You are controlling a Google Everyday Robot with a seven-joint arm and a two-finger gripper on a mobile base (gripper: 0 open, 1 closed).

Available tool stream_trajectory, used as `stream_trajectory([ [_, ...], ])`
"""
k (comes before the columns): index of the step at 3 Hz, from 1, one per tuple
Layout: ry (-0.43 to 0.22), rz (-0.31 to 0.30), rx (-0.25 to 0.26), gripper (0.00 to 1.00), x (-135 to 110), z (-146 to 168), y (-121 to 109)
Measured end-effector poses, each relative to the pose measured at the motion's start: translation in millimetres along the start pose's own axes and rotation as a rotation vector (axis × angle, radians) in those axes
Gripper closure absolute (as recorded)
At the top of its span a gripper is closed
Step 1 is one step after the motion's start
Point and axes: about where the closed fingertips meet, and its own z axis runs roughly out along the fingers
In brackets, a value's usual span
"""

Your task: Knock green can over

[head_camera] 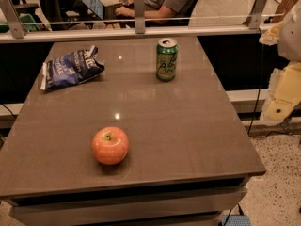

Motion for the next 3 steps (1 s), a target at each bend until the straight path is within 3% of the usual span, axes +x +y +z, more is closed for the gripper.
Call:
stream_trajectory([
  [1, 0.000, 0.000, 0.000, 0.00, 0.0, 0.0, 0.0],
  [2, -0.073, 0.021, 0.010, 0.00, -5.8, 16.3, -19.1],
  [3, -0.215, 0.043, 0.027, 0.00, -24.4, 46.8, -51.5],
])
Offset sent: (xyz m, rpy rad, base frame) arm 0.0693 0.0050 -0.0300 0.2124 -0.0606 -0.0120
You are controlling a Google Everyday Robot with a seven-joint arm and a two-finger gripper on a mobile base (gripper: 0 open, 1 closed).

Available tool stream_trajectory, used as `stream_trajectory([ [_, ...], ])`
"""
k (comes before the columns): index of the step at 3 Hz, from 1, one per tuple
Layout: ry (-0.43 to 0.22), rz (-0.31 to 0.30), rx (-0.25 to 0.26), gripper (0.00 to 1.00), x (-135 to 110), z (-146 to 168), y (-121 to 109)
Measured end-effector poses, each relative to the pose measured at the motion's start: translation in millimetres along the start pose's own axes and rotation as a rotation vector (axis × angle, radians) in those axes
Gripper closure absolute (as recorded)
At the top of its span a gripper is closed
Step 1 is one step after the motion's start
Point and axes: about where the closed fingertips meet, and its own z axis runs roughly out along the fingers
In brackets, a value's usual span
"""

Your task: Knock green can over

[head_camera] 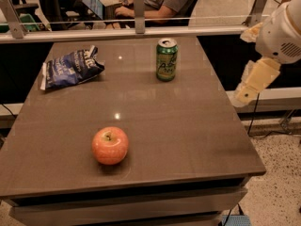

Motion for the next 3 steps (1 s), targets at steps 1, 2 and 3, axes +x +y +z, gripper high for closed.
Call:
stream_trajectory([
  [1, -0.159, 0.039, 0.011, 0.00, -17.1, 31.9, -30.9],
  [2, -0.318, 0.092, -0.022, 0.00, -37.1, 63.7, -48.1],
  [3, -0.445, 0.132, -0.073, 0.00, -57.8, 93.2, -52.1],
])
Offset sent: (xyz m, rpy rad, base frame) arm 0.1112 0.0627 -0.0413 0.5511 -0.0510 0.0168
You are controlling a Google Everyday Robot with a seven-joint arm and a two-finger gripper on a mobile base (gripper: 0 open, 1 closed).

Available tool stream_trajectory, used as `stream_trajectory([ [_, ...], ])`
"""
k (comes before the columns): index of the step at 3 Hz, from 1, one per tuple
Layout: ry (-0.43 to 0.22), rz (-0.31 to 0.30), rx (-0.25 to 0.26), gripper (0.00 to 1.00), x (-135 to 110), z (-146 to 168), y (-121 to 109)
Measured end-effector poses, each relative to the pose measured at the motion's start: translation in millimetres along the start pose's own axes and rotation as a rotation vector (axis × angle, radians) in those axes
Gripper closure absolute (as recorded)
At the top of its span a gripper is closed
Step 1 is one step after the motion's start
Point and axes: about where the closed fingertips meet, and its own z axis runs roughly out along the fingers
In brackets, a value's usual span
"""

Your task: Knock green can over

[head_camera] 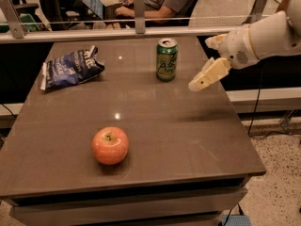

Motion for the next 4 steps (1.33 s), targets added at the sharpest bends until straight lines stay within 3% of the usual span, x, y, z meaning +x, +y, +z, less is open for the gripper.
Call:
stream_trajectory([
  [2, -0.185, 0.004, -0.080, 0.00, -17.7, 60.4, -11.7],
  [3, -0.238, -0.009, -0.119, 0.00, -28.4, 84.6, -12.6],
  [4, -0.280, -0.022, -0.184, 0.00, -45.9, 103.6, 1.0],
])
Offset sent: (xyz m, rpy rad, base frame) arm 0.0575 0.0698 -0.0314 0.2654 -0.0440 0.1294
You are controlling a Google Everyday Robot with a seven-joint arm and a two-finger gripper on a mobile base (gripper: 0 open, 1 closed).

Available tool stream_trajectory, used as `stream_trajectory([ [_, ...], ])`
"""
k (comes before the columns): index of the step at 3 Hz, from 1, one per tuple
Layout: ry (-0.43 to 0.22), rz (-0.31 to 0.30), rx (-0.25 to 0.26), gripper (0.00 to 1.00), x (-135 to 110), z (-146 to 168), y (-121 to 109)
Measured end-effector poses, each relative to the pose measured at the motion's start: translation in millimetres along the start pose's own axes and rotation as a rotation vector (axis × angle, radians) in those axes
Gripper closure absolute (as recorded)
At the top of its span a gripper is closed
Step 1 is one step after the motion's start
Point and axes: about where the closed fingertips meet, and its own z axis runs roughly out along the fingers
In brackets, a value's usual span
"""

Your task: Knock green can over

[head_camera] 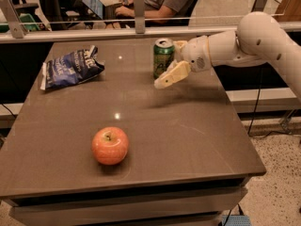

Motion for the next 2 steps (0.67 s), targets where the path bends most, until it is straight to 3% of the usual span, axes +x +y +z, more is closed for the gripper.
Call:
stream_trajectory([
  [1, -0.053, -0.011, -0.071, 0.00, -20.1, 9.7, 24.8],
  [2, -0.112, -0.026, -0.168, 0.00, -44.7, 8.8, 71.1],
])
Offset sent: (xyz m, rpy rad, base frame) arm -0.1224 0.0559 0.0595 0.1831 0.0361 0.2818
